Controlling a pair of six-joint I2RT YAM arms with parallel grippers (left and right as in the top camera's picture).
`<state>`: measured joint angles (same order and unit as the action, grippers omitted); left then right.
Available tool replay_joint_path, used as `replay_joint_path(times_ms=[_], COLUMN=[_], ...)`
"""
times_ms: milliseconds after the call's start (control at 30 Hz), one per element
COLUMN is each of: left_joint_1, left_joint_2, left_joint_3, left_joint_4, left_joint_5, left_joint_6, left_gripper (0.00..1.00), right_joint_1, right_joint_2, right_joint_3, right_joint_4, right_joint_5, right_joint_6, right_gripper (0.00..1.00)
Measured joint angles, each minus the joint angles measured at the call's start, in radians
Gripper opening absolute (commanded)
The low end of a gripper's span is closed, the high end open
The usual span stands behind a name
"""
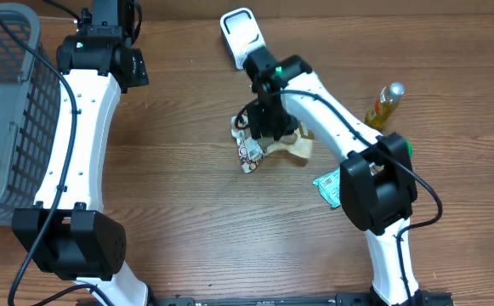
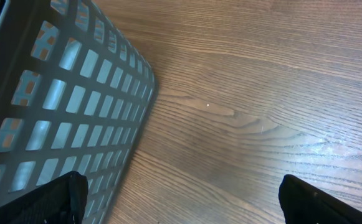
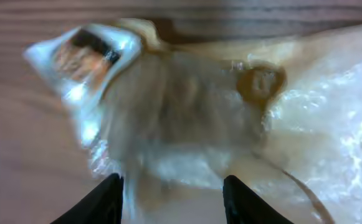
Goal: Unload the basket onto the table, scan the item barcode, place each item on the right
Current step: 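Lower the snack bag back to the table center, then open the right gripper and release the snack bag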
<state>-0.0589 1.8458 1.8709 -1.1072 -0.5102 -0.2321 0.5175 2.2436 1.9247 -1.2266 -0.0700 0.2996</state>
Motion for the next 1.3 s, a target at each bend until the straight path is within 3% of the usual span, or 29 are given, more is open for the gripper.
replay_joint_path(times_ms=[133, 433, 533, 633, 733, 1033, 1167, 1300], left_joint_1=[0.0, 0.0, 0.0, 0.0, 0.0, 0.0, 0.0, 0.0], left_joint_2=[0.0, 0.0, 0.0, 0.0, 0.0, 0.0, 0.0, 0.0], left_joint_3=[0.0, 0.0, 0.0, 0.0, 0.0, 0.0, 0.0, 0.0], left_joint_4=[0.0, 0.0, 0.0, 0.0, 0.0, 0.0, 0.0, 0.0], left_joint_5=[0.0, 0.0, 0.0, 0.0, 0.0, 0.0, 0.0, 0.0], left_joint_6=[0.0, 0.0, 0.0, 0.0, 0.0, 0.0, 0.0, 0.0], left_gripper=[1.0, 1.0, 1.0, 1.0, 0.99, 0.99, 1.0, 1.0], right_joint_1=[-0.008, -0.04, -0.033, -0.014, 0.007, 0.007, 0.006, 0.005], right_joint_2=[-0.02, 0.001, 0.018, 0.018, 0.018, 0.015, -0.006, -0.004], right_joint_3=[-0.124, -0.051, 0.061, 0.136, 0.132, -0.063, -0.102, -0.084], right_joint_4=[0.087, -0.02, -0.096, -0.172, -0.265, -0.138, -0.098, -0.151], right_joint_5=[0.031, 0.027, 0.015, 0.01, 0.002, 0.049, 0.056, 0.079], right_joint_6=[0.016, -0.021, -0.041, -0.05, -0.045, -0.015, -0.016, -0.011], right_gripper=[0.64, 0.72, 0.68, 0.52, 0.49, 0.5, 0.62, 0.64])
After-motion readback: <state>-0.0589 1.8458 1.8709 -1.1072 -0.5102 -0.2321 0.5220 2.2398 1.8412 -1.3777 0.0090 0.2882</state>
